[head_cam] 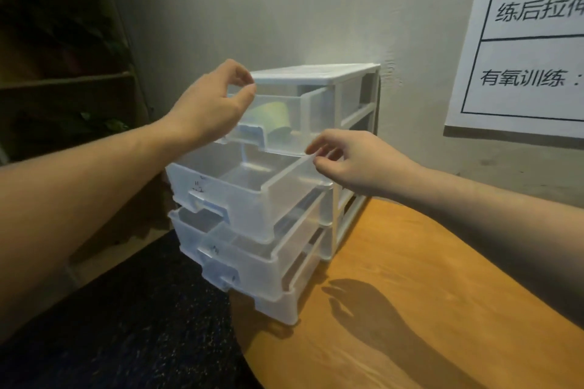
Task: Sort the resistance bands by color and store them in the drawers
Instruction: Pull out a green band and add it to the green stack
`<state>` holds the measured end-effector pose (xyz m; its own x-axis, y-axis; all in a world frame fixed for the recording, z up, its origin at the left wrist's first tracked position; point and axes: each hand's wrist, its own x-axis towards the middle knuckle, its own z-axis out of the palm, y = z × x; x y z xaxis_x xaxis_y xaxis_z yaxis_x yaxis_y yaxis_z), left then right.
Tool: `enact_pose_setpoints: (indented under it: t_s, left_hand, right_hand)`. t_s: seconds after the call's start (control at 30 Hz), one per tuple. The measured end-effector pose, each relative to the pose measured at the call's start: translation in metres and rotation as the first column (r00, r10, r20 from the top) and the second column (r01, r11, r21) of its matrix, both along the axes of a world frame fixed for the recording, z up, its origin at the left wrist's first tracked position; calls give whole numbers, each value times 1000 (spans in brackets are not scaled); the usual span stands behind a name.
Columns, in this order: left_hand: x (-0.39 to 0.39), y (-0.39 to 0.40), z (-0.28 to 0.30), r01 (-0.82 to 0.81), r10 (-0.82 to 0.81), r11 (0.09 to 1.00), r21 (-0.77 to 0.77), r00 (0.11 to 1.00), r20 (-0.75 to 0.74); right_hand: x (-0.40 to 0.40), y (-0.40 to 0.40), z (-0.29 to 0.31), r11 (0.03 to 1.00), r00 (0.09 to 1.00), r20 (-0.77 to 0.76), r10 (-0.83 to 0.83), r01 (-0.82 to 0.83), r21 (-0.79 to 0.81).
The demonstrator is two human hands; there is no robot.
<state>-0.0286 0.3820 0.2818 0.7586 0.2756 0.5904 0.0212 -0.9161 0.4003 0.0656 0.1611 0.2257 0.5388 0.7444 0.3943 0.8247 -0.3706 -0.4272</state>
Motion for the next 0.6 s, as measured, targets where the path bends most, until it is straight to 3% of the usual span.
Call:
enact_pose_setpoints:
  t_s: [0.13, 0.27, 0.37, 0.47, 0.6]
  left_hand:
    - [41, 4, 25, -82, 88, 996, 37, 973, -212]
    - [64, 0, 52, -79, -25, 966, -247, 920, -390]
    - [74, -3, 57, -149, 82, 987, -61, 790, -608]
    - [82, -12, 57, -135, 123, 990, 29, 765, -632]
    - [82, -18, 56, -71, 78, 997, 33, 847, -526]
  right_hand:
    - [15, -2, 5, 999, 999, 2, -40, 40, 17]
    - [28, -7, 7, 997, 998, 1, -61, 60, 47]
    - [35, -13, 8, 995, 997, 2, -81, 80, 62]
    - [40, -18, 8, 994, 997, -16, -77, 78, 74]
    - [40, -25, 5, 991, 996, -25, -89, 91, 96]
